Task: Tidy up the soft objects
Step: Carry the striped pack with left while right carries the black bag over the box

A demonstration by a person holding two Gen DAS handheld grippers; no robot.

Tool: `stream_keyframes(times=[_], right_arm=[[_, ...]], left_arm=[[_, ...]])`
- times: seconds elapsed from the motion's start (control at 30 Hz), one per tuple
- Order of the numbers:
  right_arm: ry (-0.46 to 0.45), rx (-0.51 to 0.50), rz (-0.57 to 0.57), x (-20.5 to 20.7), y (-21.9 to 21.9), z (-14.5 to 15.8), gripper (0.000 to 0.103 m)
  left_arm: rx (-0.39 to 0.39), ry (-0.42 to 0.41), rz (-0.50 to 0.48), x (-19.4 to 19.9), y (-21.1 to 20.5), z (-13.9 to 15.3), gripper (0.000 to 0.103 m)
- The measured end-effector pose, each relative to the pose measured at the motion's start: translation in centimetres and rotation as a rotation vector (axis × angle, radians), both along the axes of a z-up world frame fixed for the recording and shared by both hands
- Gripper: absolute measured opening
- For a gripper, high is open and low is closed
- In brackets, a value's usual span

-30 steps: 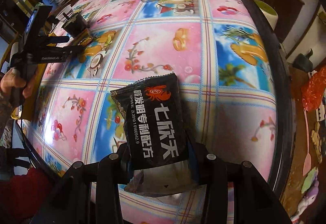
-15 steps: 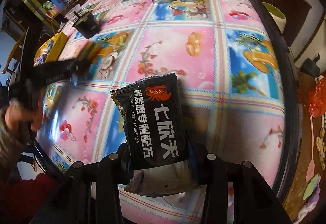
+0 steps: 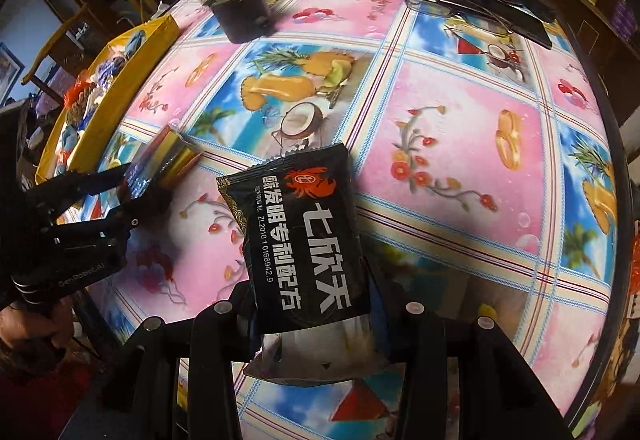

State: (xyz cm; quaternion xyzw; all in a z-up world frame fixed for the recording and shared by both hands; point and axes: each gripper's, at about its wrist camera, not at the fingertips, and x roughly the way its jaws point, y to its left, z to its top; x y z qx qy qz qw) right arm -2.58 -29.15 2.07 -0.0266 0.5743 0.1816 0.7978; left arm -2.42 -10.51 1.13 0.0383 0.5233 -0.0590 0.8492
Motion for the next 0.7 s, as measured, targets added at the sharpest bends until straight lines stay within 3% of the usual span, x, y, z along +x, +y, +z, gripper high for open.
stream_keyframes(times=[0.1,0.2,0.27,0.3,0.5,0.7], right_arm=[[-0.016,-0.015,0.011,0.0,0.3,0.0,0.047],[-0.028,-0.022,0.017,-0.2,0.4,0.0,0.048],[-0.039,-0.033,0.026,-0.3,0.6,-0.1,0.048],[-0.04,-0.035,0.027,-0.4,0.6,-0.1,0.048],[-0.034,-0.031,0.024,-0.6,0.3,0.0,0.046],[-0.049,-0.009,0.025,0.0,1.0,1.0,0.046]], left_arm=[[0.0,0.015,0.016,0.5,0.3,-0.3,0.083],[0.0,-0.005,0.021,1.0,0.2,-0.4,0.083],[-0.005,-0.03,0.017,1.0,-0.1,-0.1,0.067],[-0.003,-0.043,0.003,1.0,-0.4,0.1,0.045],[-0.017,-0.052,-0.002,0.8,-0.6,0.6,0.044],[-0.007,-0.126,0.025,0.7,0.7,2.8,0.044]])
